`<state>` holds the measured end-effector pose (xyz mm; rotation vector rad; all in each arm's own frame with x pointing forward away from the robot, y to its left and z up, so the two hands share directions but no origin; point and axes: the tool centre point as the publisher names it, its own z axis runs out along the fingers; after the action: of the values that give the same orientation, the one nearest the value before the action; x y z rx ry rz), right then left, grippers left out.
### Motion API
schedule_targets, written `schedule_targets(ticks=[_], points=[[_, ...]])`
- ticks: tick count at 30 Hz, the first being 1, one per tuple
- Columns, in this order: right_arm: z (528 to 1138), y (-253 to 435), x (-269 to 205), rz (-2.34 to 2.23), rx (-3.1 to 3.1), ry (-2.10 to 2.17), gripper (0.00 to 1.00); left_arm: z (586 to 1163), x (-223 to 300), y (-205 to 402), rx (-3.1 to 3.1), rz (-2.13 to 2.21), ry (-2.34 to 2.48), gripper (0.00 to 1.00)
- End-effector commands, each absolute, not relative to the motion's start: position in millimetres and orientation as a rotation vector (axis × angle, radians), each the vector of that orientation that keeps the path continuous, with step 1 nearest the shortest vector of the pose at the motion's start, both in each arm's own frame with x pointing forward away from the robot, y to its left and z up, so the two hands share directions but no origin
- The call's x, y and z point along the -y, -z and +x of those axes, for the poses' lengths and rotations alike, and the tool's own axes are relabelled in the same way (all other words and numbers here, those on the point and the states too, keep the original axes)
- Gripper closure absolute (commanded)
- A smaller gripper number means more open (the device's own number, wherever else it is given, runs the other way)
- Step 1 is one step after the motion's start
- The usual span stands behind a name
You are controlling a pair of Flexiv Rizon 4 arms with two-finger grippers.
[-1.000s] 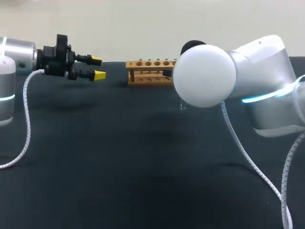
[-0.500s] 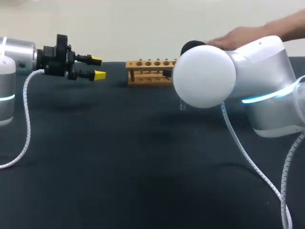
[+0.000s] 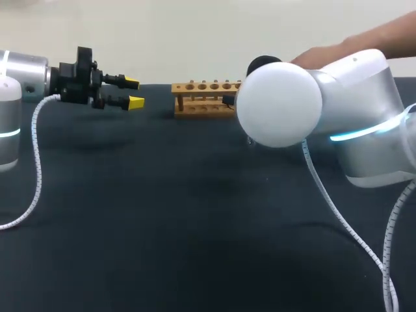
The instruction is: Grasp the test tube, adjust it, and insert it.
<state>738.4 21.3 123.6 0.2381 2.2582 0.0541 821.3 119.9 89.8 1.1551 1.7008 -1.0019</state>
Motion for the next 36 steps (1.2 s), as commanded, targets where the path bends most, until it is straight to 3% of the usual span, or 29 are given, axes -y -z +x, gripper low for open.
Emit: schedule_targets(ticks=[1, 19, 36], points=[[737.9, -123.7, -21.0, 0.238, -2.254, -0.056, 1.0, 818.9, -120.1, -89.1, -1.698, 1.151, 0.996, 0.0], [737.9, -123.7, -21.0, 0.238, -2.254, -0.056, 1.0, 818.9, -120.1, -89.1, -1.698, 1.151, 0.996, 0.0], [788.2, -94.1, -49.9, 0.035, -2.279, -0.088, 1.0, 818.9, -120.1, -89.1, -1.698, 1.151, 0.996, 0.0]])
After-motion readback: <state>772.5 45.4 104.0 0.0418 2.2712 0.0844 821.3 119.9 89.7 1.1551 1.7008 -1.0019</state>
